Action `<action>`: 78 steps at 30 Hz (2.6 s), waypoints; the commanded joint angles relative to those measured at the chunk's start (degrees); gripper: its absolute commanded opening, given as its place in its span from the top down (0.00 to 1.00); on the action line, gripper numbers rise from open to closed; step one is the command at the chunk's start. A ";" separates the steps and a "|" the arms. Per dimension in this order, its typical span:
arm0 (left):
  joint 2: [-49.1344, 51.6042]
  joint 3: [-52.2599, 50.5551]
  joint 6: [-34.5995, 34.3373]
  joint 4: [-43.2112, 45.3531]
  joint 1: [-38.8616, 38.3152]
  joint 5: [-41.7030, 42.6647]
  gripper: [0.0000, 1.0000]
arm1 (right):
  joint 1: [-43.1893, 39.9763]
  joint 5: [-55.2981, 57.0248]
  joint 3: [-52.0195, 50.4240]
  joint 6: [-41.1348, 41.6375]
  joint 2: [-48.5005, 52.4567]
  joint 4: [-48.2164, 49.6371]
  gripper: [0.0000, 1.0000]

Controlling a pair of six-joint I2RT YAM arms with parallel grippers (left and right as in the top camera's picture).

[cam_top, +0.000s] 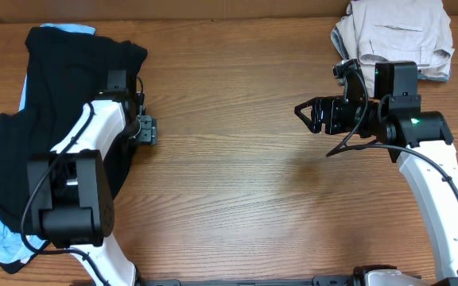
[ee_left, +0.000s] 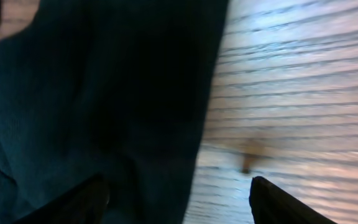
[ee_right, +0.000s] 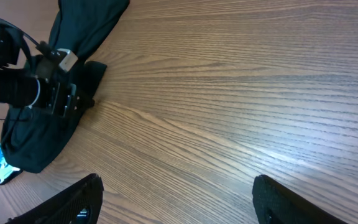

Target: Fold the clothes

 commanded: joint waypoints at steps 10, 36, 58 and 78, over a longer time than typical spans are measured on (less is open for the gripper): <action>5.22 0.87 -1.42 -0.22 0.26 -1.70 0.80 | -0.09 0.96 1.16 -0.15 -0.09 -0.96 0.26; 5.16 46.27 -1.84 -11.30 -25.92 27.39 0.96 | -14.86 -3.23 1.22 6.95 -2.73 -1.84 0.49; 5.90 46.25 -11.89 20.22 -40.92 27.36 0.04 | -30.18 -3.61 1.22 6.51 -5.49 -9.73 0.34; 1.66 46.16 -3.30 -17.84 -10.49 18.43 0.00 | -1.70 8.35 1.14 10.27 -3.39 -10.60 0.31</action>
